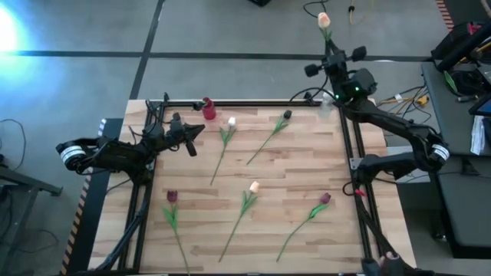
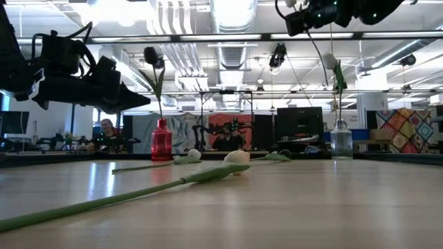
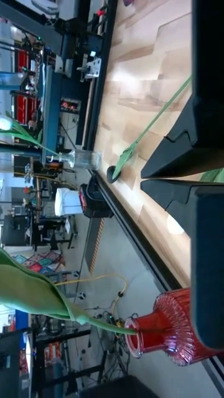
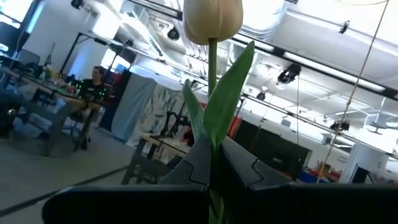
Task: Sort flowers into vase by color
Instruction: Put the right orange tulip into the transparent vase
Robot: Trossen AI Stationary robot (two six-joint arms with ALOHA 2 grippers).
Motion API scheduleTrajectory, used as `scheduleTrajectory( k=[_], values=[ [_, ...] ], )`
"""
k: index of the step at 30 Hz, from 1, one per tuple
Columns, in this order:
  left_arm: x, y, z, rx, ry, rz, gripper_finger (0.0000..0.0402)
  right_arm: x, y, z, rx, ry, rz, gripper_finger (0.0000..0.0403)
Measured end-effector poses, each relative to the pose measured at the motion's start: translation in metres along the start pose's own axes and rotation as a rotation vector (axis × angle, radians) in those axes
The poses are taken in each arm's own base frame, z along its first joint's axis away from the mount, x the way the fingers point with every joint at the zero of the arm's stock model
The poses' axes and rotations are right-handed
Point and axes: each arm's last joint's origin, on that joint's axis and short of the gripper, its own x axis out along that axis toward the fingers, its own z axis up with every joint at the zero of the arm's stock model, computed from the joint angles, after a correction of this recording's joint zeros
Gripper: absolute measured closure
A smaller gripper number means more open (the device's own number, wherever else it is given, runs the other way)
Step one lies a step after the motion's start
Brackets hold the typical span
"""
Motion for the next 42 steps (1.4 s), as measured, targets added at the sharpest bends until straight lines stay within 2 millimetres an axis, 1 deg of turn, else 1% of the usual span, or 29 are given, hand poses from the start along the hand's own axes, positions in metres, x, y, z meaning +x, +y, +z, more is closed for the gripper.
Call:
scheduleTrajectory(
  k=[3,6,11,17,27,33,39,42],
  values=[
    [0.0,0.0,0.0,0.001,0.0,0.012,0.0401,0.005,0.002,-0.012,0.0,0.036,-0.002,0.0394],
    [0.0,0.0,0.0,0.0,0.001,0.016,0.0402,0.008,0.008,-0.029,-0.004,0.087,0.008,0.0394],
    [0.0,0.001,-0.001,0.003,0.011,0.022,0.0402,0.007,0.014,-0.052,-0.012,0.146,0.015,0.0394],
    [0.0,0.001,-0.001,0.03,0.002,0.031,0.0402,0.003,0.014,-0.068,-0.014,0.193,-0.013,0.0394],
    [0.0,0.001,-0.001,0.023,0.006,0.03,0.0402,0.002,0.01,-0.082,-0.016,0.227,-0.03,0.0394],
    [0.001,0.001,-0.004,0.02,0.022,0.03,0.0402,0.005,0.017,-0.093,-0.041,0.25,-0.017,0.0394],
    [0.001,0.001,-0.005,0.02,0.033,0.03,0.0402,0.008,0.022,-0.098,-0.033,0.231,-0.024,0.0394],
    [0.001,0.001,-0.006,0.02,0.036,0.031,0.0402,0.009,0.023,-0.099,-0.06,0.228,-0.023,0.0394]
  ],
)
